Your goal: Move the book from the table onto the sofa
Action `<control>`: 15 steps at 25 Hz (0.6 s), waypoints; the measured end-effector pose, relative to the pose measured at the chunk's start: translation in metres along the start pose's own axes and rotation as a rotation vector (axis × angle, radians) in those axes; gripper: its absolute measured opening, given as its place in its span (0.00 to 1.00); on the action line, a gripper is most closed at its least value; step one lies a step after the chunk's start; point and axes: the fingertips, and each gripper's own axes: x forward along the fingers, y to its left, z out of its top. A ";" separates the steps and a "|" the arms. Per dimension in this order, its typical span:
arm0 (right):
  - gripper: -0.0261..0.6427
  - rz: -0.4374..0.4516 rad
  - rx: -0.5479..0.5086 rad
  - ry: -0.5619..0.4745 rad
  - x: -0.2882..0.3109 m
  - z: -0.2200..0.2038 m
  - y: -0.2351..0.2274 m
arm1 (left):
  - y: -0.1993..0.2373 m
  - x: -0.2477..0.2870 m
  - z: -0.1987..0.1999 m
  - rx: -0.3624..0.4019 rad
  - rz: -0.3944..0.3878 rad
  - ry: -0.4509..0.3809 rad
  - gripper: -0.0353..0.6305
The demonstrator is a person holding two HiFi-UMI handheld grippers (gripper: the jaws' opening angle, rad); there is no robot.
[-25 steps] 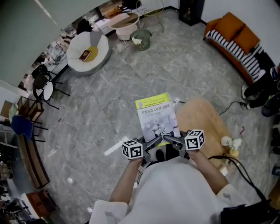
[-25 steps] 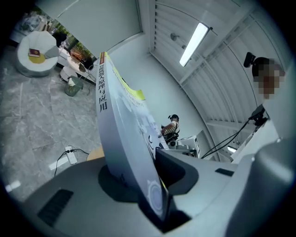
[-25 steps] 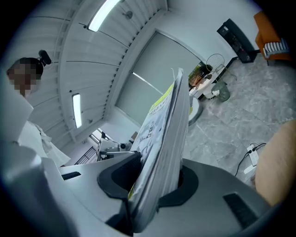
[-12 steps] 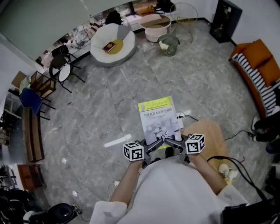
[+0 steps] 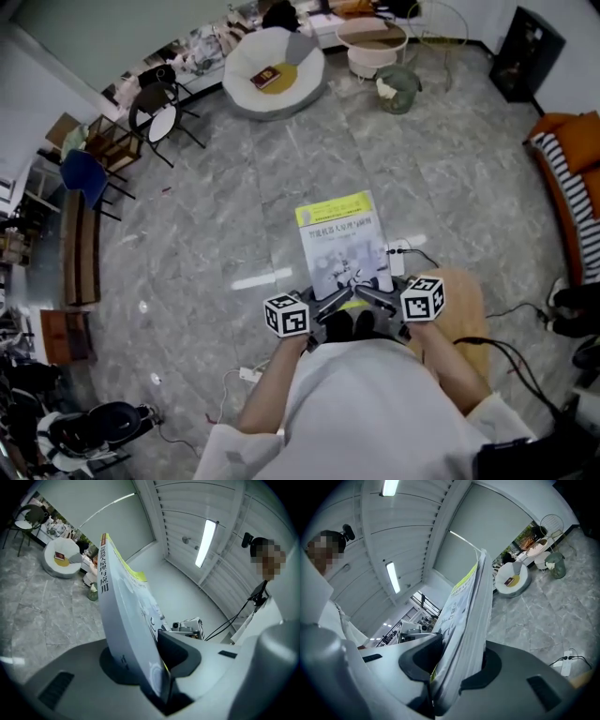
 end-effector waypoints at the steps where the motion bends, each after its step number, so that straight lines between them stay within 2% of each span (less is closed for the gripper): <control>1: 0.23 0.006 0.000 0.003 0.003 0.002 -0.001 | 0.003 -0.001 0.002 0.002 0.009 -0.004 0.21; 9: 0.23 0.027 -0.003 0.027 0.037 0.021 -0.009 | 0.028 -0.016 0.029 -0.002 0.032 -0.019 0.21; 15: 0.23 0.015 -0.024 0.034 0.073 0.051 -0.034 | 0.069 -0.015 0.063 -0.007 0.010 -0.028 0.21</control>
